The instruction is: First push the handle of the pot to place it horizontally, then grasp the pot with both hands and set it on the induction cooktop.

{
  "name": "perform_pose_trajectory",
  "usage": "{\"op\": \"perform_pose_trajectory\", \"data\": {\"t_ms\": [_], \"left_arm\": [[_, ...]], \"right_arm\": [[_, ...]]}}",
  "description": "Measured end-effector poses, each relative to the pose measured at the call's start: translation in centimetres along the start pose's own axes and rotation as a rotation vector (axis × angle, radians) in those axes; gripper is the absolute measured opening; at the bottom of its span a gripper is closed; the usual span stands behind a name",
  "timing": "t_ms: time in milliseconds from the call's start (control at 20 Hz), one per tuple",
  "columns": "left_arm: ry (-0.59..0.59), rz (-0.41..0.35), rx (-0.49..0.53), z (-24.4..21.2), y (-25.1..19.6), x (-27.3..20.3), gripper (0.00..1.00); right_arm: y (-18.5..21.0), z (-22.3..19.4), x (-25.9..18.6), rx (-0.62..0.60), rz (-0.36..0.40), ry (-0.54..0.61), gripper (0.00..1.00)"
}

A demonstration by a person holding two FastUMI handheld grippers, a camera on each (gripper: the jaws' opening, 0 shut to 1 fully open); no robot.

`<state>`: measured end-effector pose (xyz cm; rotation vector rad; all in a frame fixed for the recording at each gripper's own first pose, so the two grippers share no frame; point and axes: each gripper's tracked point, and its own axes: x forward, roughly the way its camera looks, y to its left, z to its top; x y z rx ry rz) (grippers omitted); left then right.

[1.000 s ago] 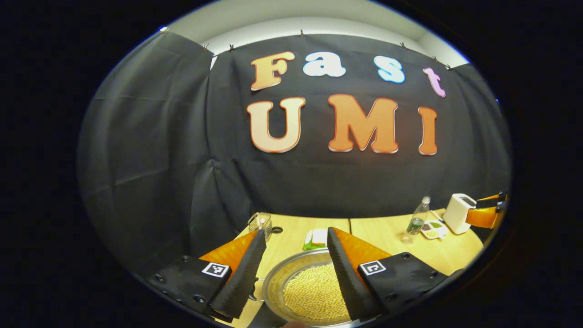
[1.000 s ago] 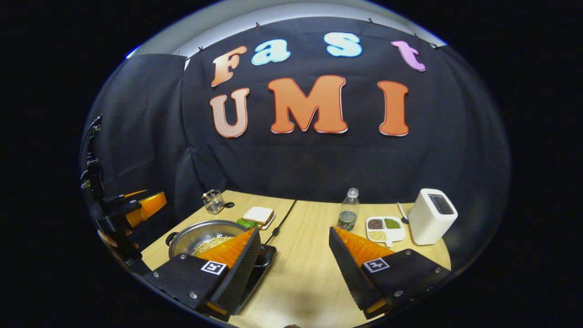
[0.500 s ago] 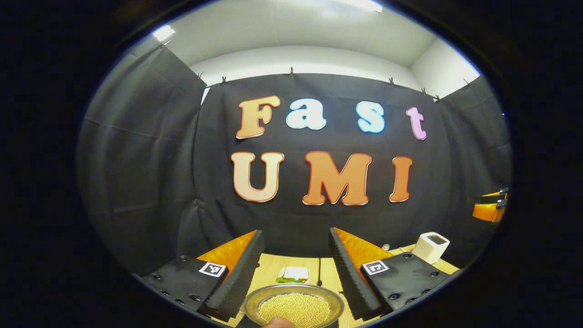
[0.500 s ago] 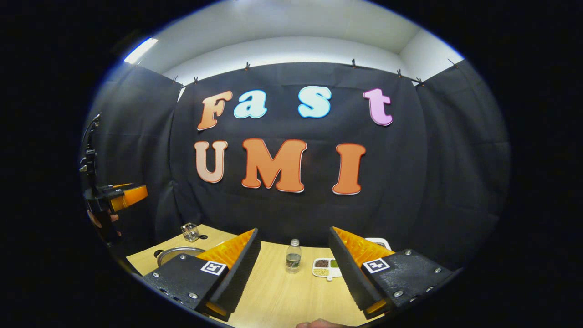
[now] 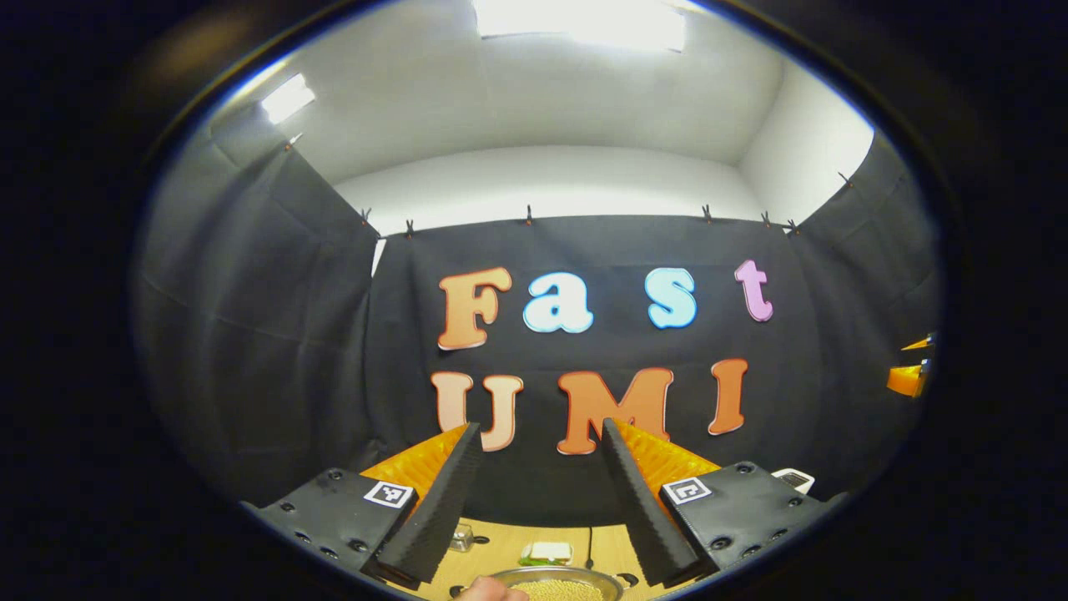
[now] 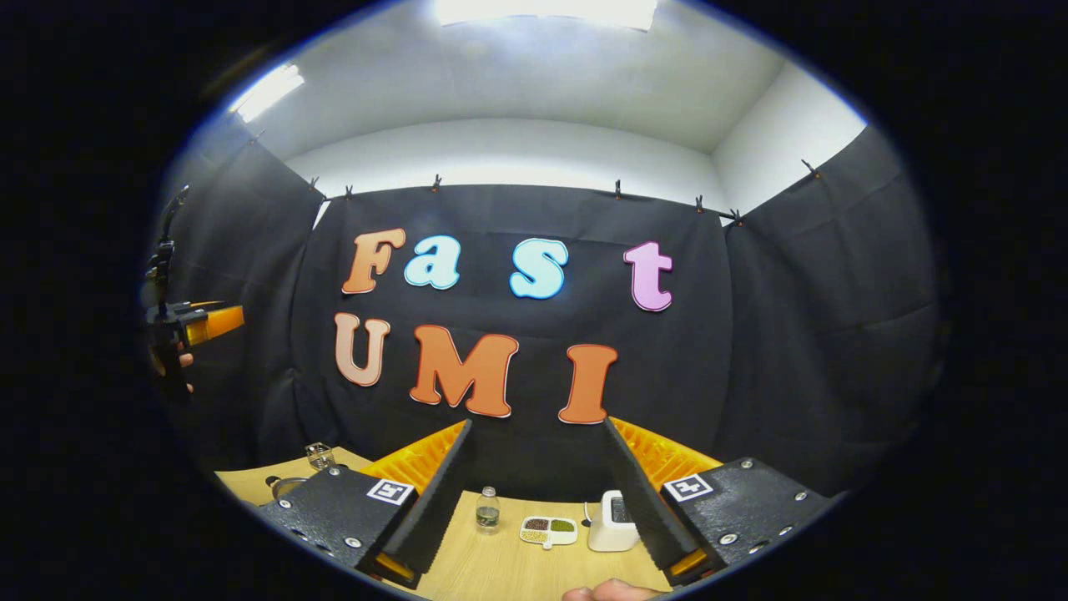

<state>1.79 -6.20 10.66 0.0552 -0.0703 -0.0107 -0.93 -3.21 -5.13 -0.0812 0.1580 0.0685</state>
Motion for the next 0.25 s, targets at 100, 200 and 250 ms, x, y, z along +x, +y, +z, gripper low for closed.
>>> {"op": "perform_pose_trajectory", "data": {"t_ms": [100, 200, 250], "left_arm": [[-0.033, 0.017, -0.027, 1.5, 0.7, -0.5, 0.93], [-0.050, 0.029, -0.057, 2.6, 1.3, -1.5, 0.96], [-0.054, 0.031, -0.059, 2.9, 1.4, -1.8, 0.96]], "right_arm": [[0.5, 1.5, -0.6, 0.030, 0.047, -0.031, 0.97], [-0.3, 2.4, -0.8, 0.014, 0.033, -0.054, 0.98], [-0.7, 2.9, -0.7, 0.001, 0.017, -0.067, 0.98]]}}
